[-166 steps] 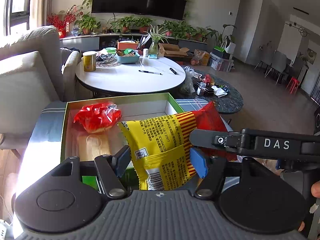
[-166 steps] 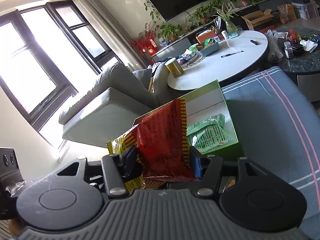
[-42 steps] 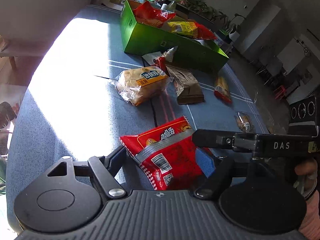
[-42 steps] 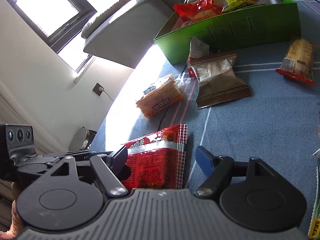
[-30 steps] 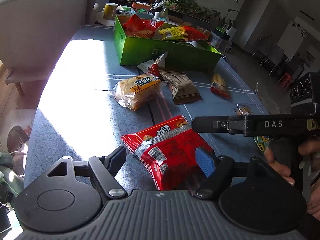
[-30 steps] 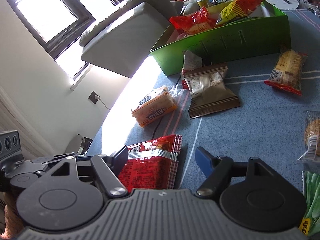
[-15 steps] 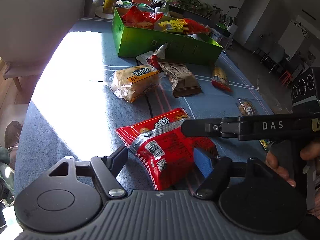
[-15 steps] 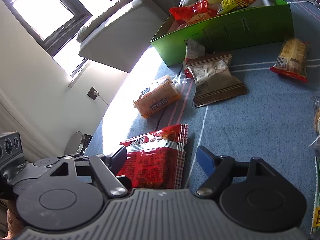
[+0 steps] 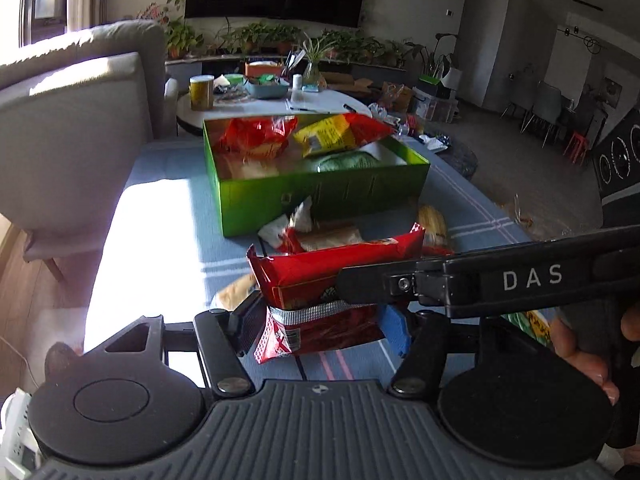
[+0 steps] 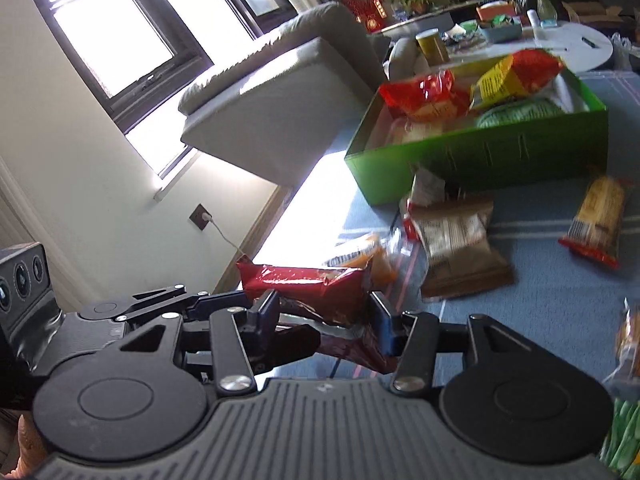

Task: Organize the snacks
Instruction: 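Carry the red wafer pack into the green box and release it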

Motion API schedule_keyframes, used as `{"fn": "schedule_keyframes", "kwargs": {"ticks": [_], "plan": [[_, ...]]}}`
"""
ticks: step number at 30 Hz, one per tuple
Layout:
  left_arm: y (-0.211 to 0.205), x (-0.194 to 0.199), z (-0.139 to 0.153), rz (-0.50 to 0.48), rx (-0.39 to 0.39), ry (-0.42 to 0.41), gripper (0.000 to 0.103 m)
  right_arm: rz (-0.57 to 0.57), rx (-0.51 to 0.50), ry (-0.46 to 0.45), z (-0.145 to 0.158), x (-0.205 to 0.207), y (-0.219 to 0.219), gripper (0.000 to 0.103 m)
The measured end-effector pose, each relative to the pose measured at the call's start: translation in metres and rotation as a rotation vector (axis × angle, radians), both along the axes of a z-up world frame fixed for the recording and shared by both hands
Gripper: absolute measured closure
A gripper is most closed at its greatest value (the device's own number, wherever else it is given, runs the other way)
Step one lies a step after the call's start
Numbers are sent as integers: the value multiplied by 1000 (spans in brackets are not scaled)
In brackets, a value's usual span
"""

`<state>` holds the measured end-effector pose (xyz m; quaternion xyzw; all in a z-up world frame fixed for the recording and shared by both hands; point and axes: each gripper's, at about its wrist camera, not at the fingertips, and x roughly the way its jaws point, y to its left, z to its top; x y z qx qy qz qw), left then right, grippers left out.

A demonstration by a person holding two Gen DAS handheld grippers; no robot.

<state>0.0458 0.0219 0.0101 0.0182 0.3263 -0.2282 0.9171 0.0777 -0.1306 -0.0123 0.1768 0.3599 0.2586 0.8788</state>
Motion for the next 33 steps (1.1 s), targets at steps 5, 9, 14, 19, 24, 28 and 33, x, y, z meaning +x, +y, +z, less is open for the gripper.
{"fn": "schedule_keyframes", "kwargs": {"ticks": [5, 9, 14, 19, 24, 28, 33], "plan": [[-16, 35, 25, 8, 15, -86, 43, -52, 17, -49, 24, 34, -10, 53], [-26, 70, 37, 13, 22, -127, 42, -87, 38, -75, 38, 66, -18, 53], [-29, 117, 40, 23, -3, -121, 42, -117, 64, -90, 42, 109, -26, 53], [-32, 156, 31, 44, -41, -82, 42, -146, 62, -88, 37, 141, -28, 53], [-34, 183, 16, 54, -43, -35, 42, -157, 32, -66, 26, 163, -28, 52], [-34, 198, 3, 69, -36, 11, 42, -164, 43, -29, 12, 175, -29, 52], [-37, 208, -19, 82, -3, 116, 42, -161, 61, 85, -11, 189, -28, 51]]}}
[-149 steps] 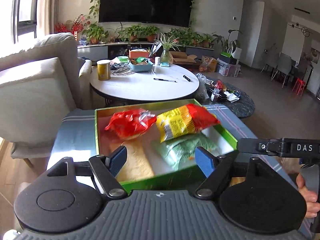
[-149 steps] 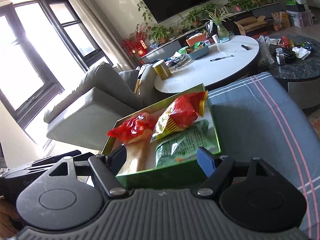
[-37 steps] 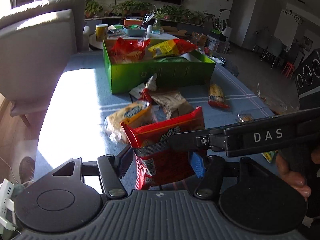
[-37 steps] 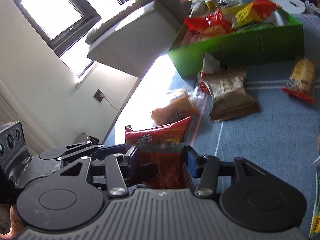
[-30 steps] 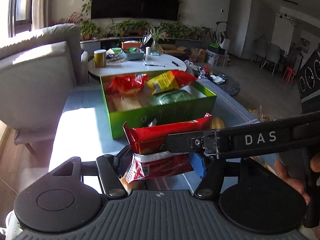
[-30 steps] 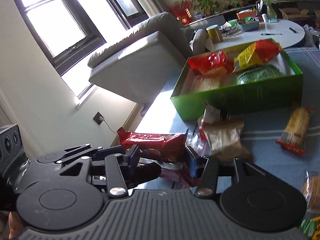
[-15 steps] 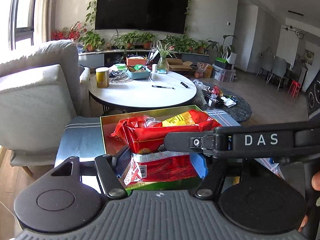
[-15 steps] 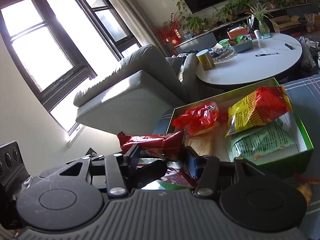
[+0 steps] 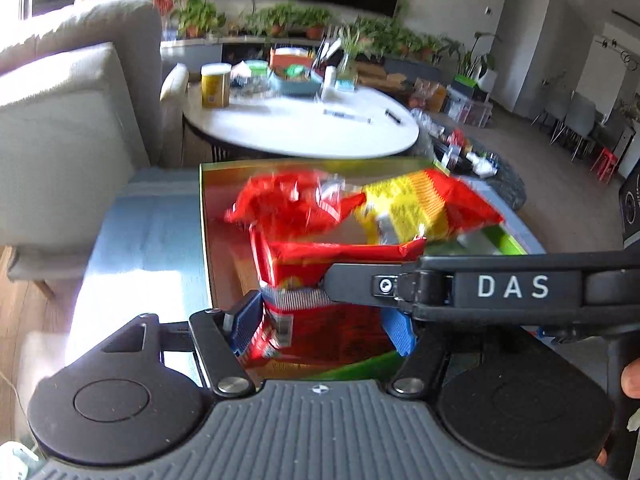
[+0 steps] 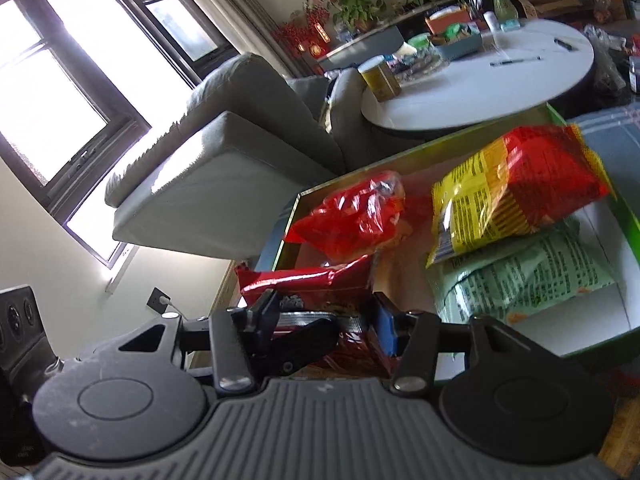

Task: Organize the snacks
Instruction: 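Carry the red wafer pack into the green box and release it, then grasp the brown cookie pack with the right gripper while the left grasps the bread bun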

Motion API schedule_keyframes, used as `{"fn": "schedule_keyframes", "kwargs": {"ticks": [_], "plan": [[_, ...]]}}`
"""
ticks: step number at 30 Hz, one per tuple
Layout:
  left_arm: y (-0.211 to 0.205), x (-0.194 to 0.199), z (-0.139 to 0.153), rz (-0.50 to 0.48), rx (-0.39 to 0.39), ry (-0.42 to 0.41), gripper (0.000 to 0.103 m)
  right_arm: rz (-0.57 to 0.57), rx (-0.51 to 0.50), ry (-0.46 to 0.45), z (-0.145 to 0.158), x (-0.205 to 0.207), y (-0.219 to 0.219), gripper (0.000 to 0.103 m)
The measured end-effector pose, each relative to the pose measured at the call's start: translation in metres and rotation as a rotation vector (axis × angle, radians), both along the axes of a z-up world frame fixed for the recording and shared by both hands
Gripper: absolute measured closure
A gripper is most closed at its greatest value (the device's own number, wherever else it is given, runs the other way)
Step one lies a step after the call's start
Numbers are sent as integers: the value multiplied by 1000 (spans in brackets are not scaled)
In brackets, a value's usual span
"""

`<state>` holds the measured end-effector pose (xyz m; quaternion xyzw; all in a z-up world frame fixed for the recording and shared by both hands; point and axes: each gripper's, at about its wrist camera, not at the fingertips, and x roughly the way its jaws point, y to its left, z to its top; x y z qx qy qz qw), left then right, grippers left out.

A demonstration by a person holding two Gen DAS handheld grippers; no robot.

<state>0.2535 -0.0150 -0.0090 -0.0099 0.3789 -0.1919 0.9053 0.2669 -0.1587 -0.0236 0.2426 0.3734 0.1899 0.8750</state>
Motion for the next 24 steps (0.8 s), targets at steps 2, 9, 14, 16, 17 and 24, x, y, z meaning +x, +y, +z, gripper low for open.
{"fn": "schedule_keyframes", "kwargs": {"ticks": [2, 9, 14, 16, 17, 24], "plan": [[-1, 0, -6, 13, 12, 9, 40, 0, 1, 35, -9, 3, 0, 50], [16, -11, 8, 53, -2, -12, 38, -68, -19, -55, 9, -15, -11, 37], [36, -41, 17, 73, 0, -72, 31, -50, -70, -136, 26, -45, -17, 34], [43, -55, 14, 59, -6, -65, 30, -15, -96, -149, 27, -60, -17, 34], [45, -63, 12, 46, -6, -58, 30, -1, -113, -154, 26, -68, -16, 34], [39, -114, -10, -95, 104, -29, 28, 18, -200, -126, 6, -105, -10, 34]]}}
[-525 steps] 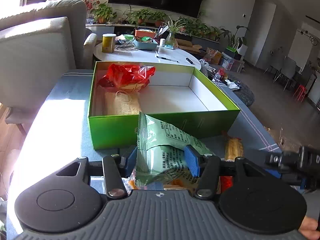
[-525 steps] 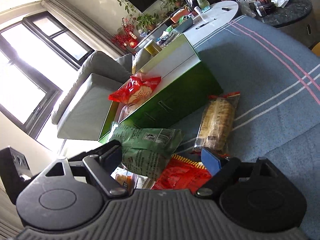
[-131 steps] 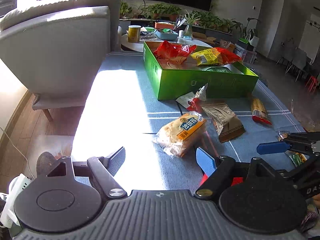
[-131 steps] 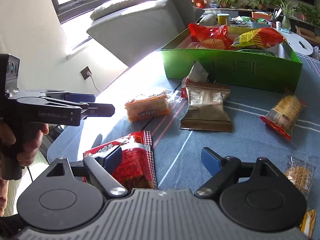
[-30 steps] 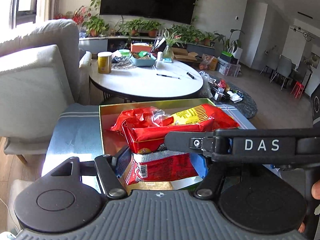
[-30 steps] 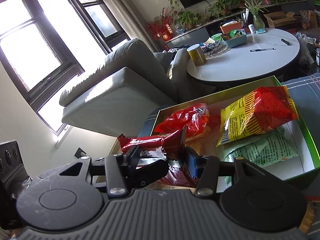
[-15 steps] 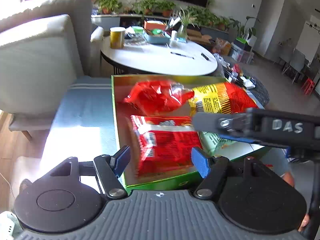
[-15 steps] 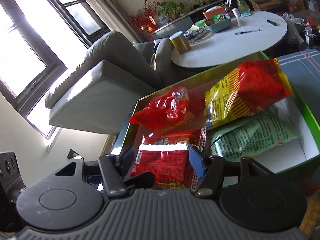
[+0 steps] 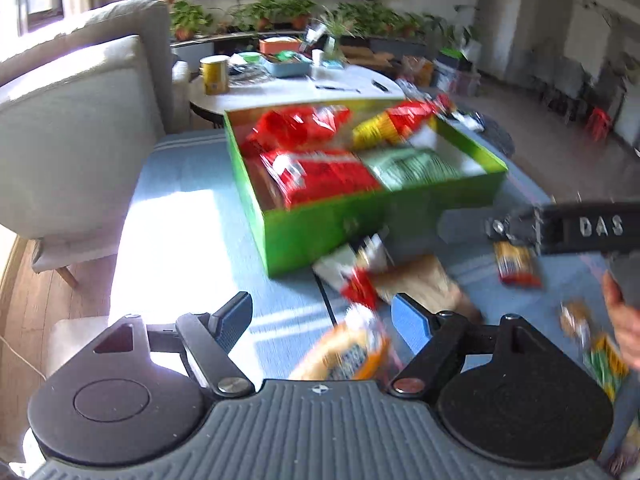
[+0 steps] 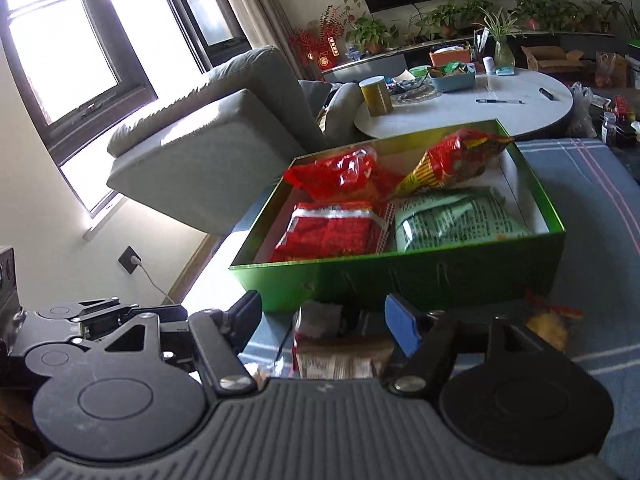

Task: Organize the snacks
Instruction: 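Grasp the brown cookie pack with the right gripper while the left grasps the bread bun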

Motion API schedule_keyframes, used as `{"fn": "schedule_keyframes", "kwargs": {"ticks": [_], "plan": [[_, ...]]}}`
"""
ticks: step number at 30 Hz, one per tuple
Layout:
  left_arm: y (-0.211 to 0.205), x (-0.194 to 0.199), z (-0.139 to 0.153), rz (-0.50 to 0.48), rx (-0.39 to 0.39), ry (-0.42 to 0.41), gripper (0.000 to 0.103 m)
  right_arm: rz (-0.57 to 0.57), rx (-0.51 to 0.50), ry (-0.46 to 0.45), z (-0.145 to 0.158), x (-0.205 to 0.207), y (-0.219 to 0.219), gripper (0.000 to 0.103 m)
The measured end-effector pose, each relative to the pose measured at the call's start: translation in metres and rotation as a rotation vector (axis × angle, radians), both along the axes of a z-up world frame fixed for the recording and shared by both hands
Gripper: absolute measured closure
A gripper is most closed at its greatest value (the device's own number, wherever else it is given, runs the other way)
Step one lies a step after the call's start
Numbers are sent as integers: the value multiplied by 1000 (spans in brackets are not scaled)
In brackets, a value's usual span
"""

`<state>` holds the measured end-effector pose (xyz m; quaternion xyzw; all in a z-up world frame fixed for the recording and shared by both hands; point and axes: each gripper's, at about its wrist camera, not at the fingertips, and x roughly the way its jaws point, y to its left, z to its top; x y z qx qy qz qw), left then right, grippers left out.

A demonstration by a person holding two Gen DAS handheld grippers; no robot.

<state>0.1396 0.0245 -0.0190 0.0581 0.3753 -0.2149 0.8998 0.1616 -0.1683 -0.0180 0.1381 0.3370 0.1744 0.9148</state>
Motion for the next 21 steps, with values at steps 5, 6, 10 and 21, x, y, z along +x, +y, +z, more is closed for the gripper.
{"fn": "schedule_keyframes", "kwargs": {"ticks": [5, 6, 10, 21], "plan": [[-15, -16, -25, -51, 79, 36, 28, 0, -18, 42, -18, -17, 6, 33], [-17, -18, -28, -42, 98, 18, 28, -6, -45, 38, -21, -24, 10, 33], [-18, -23, -32, -2, 102, -7, 31, -4, -79, 36, -32, -40, 16, 29], [-6, -41, -27, 89, -35, 51, 60, -64, -52, 69, -53, -50, 11, 28]]}}
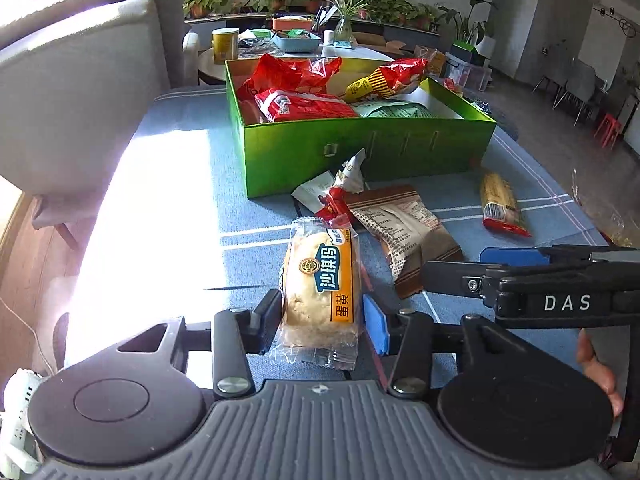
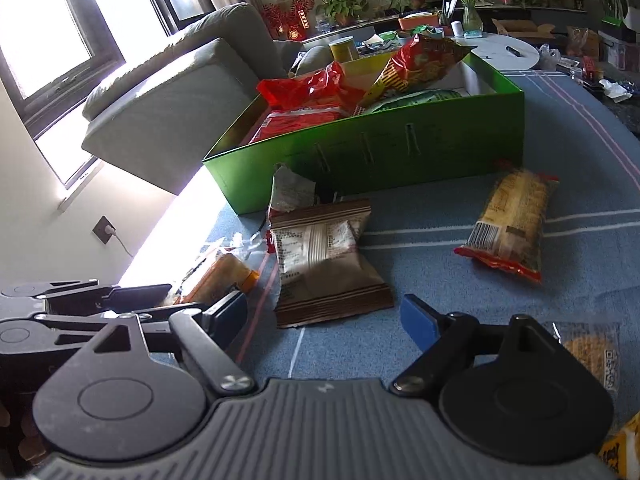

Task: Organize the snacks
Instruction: 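Grasp the brown cookie pack with the right gripper while the left grasps the bread bun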

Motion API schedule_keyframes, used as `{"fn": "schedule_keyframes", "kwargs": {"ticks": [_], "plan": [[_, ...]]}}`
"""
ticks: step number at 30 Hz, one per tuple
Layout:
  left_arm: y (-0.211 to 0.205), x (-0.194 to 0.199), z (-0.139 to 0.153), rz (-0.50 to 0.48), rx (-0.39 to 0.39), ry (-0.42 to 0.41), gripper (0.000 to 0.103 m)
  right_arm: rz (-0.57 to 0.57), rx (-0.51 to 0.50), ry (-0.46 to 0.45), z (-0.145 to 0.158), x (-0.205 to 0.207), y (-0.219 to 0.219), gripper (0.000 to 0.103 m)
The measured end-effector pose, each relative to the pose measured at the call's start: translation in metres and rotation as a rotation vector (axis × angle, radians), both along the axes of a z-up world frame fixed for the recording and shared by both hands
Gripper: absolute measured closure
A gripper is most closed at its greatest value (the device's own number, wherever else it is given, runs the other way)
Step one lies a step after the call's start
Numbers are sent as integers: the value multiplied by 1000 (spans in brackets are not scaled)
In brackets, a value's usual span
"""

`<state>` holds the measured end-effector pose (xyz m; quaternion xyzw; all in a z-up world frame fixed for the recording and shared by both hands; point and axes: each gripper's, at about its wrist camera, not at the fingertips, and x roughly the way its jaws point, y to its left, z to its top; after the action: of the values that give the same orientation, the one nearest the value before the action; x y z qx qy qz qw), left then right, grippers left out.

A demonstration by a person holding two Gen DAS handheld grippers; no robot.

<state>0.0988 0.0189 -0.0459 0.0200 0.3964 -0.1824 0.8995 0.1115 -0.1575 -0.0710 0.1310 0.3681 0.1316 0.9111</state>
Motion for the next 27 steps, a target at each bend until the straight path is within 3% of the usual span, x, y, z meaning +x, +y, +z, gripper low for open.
{"fn": "schedule_keyframes", "kwargs": {"ticks": [5, 8, 9, 12, 21, 27], "plan": [[-8, 7, -1, 39, 30, -11, 41, -9, 4, -21, 5, -5, 0, 28], [-12, 13, -7, 31, 50, -13, 39, -19, 12, -23, 4, -5, -2, 28], [-12, 16, -10, 40, 57, -6, 40, -23, 15, -21, 4, -5, -3, 28], [-11, 19, -18, 52, 29, 4, 61, -31, 30, -14, 3, -4, -5, 28], [6, -3, -4, 109, -41, -32, 63, -38, 3, -22, 4, -2, 1, 28], [17, -15, 7, 136, -64, -71, 63, -41, -85, -58, 3, 6, 19, 26]]}}
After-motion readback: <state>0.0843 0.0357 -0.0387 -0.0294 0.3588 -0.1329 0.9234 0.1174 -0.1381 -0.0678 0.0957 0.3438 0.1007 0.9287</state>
